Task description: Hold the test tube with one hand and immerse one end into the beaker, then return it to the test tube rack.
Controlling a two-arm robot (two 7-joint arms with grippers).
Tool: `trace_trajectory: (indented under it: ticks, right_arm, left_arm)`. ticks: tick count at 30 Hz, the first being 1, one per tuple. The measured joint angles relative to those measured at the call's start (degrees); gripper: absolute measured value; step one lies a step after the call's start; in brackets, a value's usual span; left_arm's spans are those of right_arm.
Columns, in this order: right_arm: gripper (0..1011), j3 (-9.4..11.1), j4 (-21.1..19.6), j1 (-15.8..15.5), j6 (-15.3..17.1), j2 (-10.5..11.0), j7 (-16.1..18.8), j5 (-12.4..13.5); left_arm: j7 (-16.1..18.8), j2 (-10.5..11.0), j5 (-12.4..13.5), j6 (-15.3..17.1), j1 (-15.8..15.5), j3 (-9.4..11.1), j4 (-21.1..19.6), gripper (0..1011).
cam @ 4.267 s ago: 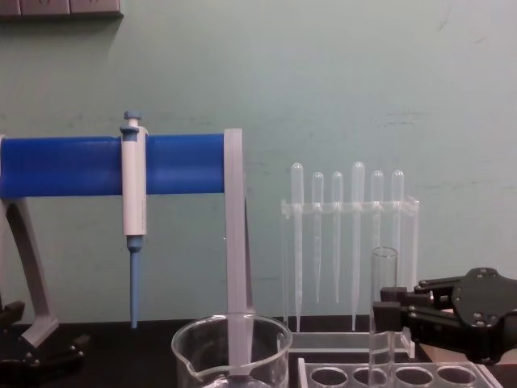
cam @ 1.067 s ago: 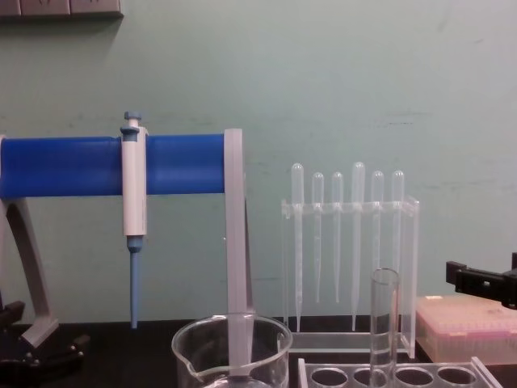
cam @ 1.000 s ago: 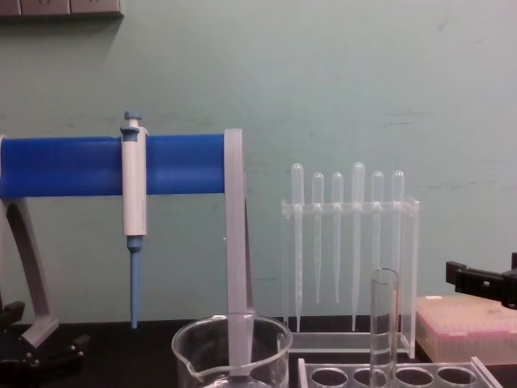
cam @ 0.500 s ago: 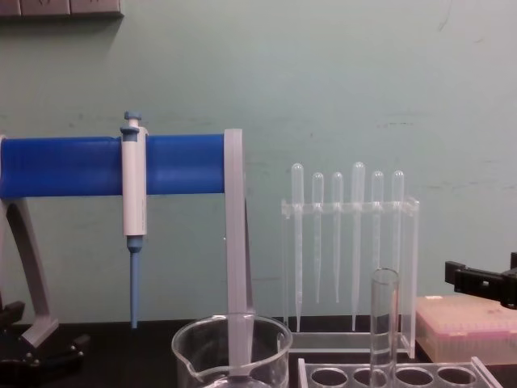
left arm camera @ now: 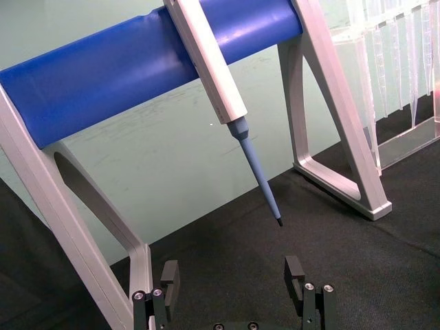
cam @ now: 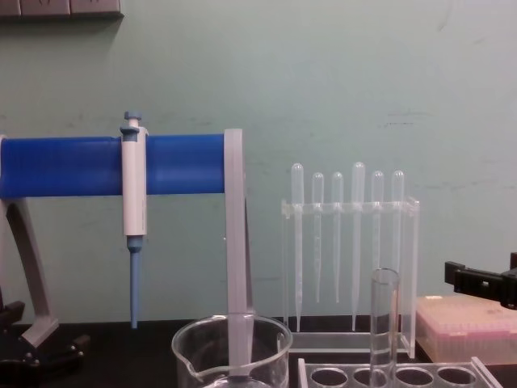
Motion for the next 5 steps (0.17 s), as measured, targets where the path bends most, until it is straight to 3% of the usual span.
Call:
trace_trajectory:
  ticks: [5]
  right_arm:
    - [1002,0.00,0.00,0.00,0.00,0.00,0.00,0.00]
  left_arm:
    - [0.00,0.00,0.00,0.00,0.00,0.00,0.00,1000]
